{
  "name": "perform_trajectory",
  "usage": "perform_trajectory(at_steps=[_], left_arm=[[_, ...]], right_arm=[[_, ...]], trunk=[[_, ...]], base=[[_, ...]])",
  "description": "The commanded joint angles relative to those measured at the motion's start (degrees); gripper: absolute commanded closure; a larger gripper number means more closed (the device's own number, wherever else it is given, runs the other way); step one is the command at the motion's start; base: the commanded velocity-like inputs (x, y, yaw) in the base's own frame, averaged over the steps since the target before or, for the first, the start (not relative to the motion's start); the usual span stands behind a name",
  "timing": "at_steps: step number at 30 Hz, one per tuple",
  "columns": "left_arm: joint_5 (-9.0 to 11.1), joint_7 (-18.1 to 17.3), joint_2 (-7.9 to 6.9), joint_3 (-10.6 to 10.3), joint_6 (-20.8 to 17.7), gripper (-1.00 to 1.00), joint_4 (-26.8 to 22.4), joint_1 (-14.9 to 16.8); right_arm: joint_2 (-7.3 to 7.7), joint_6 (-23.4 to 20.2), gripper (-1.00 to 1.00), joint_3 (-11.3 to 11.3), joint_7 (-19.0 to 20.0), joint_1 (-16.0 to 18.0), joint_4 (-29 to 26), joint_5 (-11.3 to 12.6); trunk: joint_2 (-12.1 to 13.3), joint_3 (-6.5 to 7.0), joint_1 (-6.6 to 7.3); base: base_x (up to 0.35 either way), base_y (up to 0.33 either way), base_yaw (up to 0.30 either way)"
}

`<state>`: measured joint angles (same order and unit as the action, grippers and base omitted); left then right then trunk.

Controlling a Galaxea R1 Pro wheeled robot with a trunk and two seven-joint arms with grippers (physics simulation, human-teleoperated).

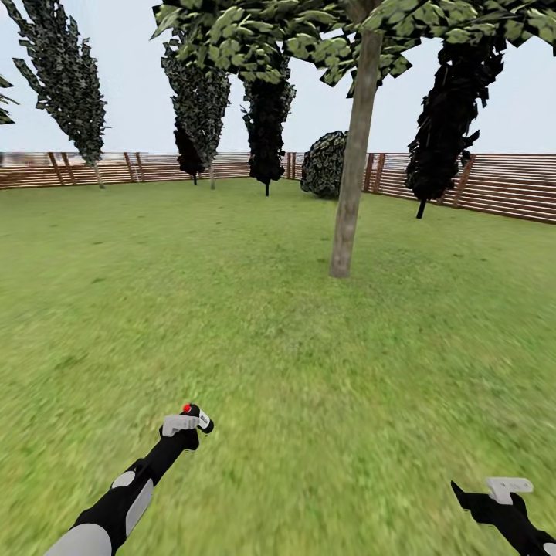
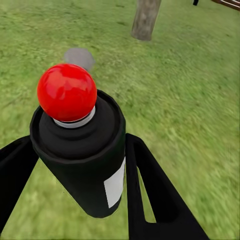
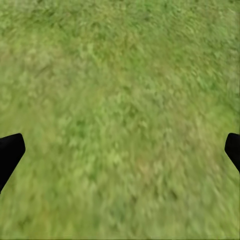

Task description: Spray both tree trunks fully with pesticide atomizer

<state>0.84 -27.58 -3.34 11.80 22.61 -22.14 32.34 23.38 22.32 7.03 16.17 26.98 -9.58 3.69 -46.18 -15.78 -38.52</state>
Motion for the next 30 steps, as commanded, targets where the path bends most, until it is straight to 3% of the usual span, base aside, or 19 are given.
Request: perform_trajectory(at_steps=[1, 13, 30], left_arm=[[0.0, 0.2, 0.0, 0.0, 0.1, 1.0, 0.0, 0.0], [0.0, 0.2, 0.0, 0.0, 0.1, 1.0, 0.0, 0.0], [0.0, 0.2, 0.0, 0.0, 0.1, 1.0, 0.0, 0.0]], right_arm=[[0.0, 0.0, -1.0, 0.0, 0.0, 0.0, 0.0, 0.0], [0.0, 0.0, -1.0, 0.0, 0.0, 0.0, 0.0, 0.0], [0.0, 0.0, -1.0, 0.0, 0.0, 0.0, 0.0, 0.0]], trunk=[[0.0, 0.0, 0.0], [0.0, 0.0, 0.0], [0.0, 0.0, 0.0]], base=[[0.342, -0.004, 0.0], [0.343, -0.001, -0.016], [0.344, 0.0, -0.187]])
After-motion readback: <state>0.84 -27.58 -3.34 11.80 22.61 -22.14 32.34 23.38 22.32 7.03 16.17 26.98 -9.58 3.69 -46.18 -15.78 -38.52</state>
